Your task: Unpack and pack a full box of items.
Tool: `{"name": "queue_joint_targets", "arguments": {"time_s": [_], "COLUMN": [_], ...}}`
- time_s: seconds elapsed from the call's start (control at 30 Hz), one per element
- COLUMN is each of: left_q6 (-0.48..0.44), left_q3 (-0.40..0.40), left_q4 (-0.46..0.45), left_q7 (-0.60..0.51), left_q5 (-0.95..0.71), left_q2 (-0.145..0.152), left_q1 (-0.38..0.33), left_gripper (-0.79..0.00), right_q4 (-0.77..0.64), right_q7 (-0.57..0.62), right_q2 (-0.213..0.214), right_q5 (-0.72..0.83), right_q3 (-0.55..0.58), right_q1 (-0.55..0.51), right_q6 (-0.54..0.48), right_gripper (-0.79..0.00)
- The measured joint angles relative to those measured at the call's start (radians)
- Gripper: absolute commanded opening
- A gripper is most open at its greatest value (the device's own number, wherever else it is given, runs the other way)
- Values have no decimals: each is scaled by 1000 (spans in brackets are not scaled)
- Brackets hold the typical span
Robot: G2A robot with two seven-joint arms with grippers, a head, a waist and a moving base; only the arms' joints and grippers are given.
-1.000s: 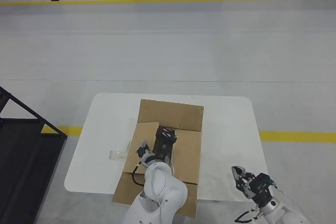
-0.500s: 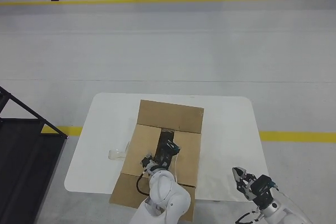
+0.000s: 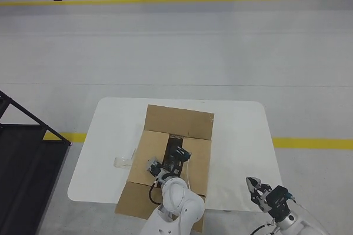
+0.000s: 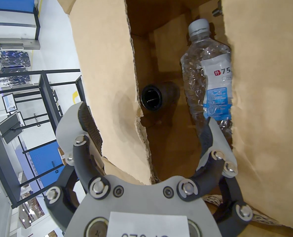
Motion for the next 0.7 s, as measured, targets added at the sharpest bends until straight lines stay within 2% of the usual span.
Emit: {"name": "queue_joint_targets", "arguments": {"time_s": [0.27, 0.37, 0.5, 0.57, 0.6, 0.63, 0.7], "left_q6": [-5, -17, -9, 0, 6, 6, 7], "left_q3": [-2, -12, -5, 9, 19, 28, 45], "left_q4": [3, 12, 42, 65, 78, 90, 119], "left_q7": [8, 49, 46, 40, 37, 36, 33], "left_q5": [8, 67, 143, 173, 178, 187, 209], "left_q2": [1, 5, 0, -5, -9, -11, -13], "left_q1": [1, 1, -13, -22, -27, -32, -44], "left_gripper": [0, 0, -3, -206, -246, -397, -465], "right_q4": [7, 6, 9, 9, 9, 10, 11], "right_q7": [-7, -7, -7, -6, -7, -7, -8], "right_q2": [-1, -1, -2, -2, -3, -3, -3], "right_q5": [5, 5, 6, 7, 9, 10, 10], "right_q3": [4, 0, -1, -2, -2, -2, -4], "right_q1": [-12, -13, -12, -13, -14, -15, -17], "right_q6": [0, 1, 1, 3, 5, 6, 9], "right_gripper": [-785, -785, -785, -785, -785, -785, -785]}}
